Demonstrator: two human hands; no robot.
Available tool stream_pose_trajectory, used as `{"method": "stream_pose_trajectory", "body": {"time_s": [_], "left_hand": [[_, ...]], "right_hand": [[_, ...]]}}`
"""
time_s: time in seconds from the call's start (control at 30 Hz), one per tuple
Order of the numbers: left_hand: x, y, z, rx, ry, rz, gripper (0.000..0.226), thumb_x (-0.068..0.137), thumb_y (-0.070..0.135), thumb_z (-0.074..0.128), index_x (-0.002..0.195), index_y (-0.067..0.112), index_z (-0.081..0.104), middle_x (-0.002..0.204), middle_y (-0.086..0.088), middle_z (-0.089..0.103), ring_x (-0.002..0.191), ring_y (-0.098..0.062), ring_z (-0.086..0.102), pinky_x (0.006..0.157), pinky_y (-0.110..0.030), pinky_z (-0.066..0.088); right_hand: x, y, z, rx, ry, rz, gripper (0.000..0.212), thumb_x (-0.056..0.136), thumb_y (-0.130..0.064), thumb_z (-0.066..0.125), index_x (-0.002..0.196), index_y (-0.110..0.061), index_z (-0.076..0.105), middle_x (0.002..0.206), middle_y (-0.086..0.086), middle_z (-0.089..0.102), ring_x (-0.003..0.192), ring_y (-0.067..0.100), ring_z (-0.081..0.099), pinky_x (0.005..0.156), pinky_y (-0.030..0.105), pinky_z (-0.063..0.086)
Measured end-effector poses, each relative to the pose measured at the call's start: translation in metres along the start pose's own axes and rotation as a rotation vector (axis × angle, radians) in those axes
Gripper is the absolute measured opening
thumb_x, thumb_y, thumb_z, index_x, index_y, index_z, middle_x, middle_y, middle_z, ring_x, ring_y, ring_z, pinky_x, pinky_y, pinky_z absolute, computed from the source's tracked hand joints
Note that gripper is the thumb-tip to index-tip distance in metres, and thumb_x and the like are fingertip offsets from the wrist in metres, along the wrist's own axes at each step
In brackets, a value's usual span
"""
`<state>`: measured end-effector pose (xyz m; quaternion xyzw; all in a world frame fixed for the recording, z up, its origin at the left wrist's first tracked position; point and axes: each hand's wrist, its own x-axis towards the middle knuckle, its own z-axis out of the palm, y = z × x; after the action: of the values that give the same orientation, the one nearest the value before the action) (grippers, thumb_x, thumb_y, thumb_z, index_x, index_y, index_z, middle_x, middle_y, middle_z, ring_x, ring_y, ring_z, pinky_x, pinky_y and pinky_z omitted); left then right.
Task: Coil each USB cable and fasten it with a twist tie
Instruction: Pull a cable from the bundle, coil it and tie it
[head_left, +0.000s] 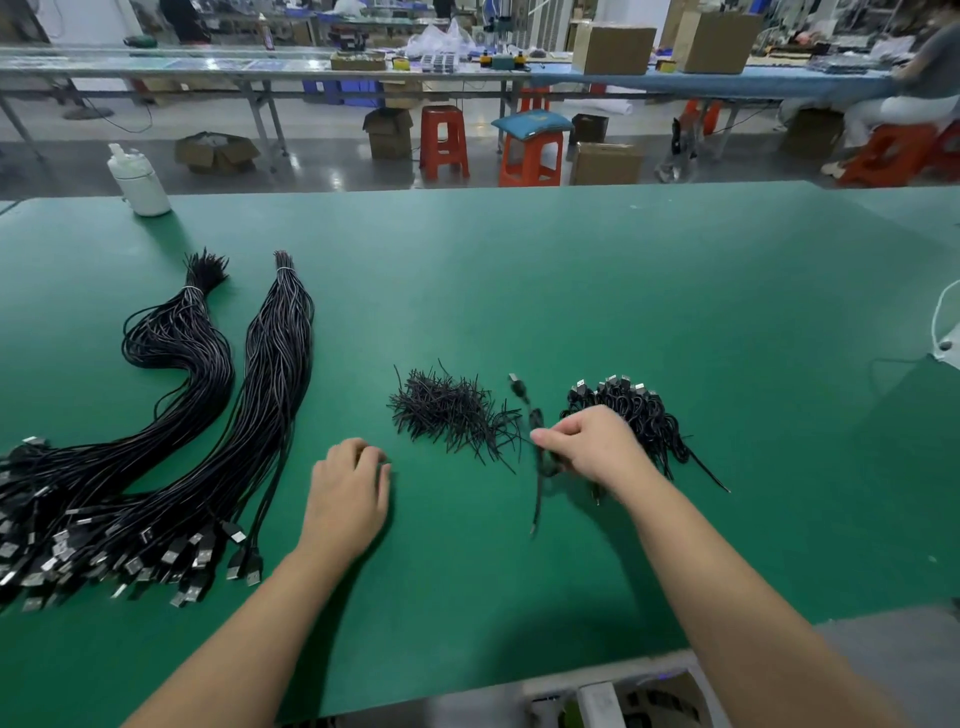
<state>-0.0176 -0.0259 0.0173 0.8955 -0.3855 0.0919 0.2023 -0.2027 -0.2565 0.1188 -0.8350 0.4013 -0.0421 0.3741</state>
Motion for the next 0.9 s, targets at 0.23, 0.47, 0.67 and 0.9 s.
{"method": "stream_pose_trajectory", "body": {"time_s": [0.23,0.47,0.67,0.9], "left_hand": [[-0.008,-0.016,0.008,0.035,0.031,-0.048,0.006,0.086,0.011,0.062,0.087,0.007,0.066,0.097,-0.008,0.059,0.089,-0.027,0.053,0.076,-0.04,0.044],[-0.006,-0.015,0.009,0.025,0.047,-0.072,0.004,0.08,0.006,0.066,0.085,0.006,0.065,0.092,-0.008,0.059,0.086,-0.027,0.052,0.075,-0.04,0.045],[-0.006,-0.018,0.011,-0.004,0.07,-0.067,0.007,0.078,0.006,0.067,0.084,0.009,0.065,0.09,-0.004,0.056,0.086,-0.024,0.051,0.075,-0.038,0.044],[-0.006,-0.02,0.013,0.0,0.073,-0.067,0.006,0.079,0.011,0.063,0.085,0.011,0.065,0.091,-0.002,0.056,0.088,-0.022,0.05,0.077,-0.038,0.043]], "right_hand": [[0.049,0.0,-0.016,-0.501,0.06,0.082,0.044,0.095,-0.043,0.061,0.07,-0.007,0.058,0.068,0.006,0.061,0.065,0.025,0.062,0.064,0.03,0.054],[0.074,0.001,0.015,-0.78,0.078,0.078,0.04,0.094,-0.042,0.06,0.066,-0.016,0.049,0.065,-0.003,0.052,0.054,0.015,0.047,0.048,0.023,0.031],[0.08,0.022,0.029,-0.891,0.085,0.01,0.043,0.095,-0.04,0.059,0.061,-0.017,0.045,0.057,-0.005,0.046,0.047,0.014,0.042,0.045,0.022,0.03],[0.076,0.03,0.028,-0.864,0.156,-0.058,0.034,0.097,-0.043,0.055,0.11,-0.014,0.043,0.082,0.002,0.048,0.059,0.019,0.047,0.046,0.028,0.033]]}}
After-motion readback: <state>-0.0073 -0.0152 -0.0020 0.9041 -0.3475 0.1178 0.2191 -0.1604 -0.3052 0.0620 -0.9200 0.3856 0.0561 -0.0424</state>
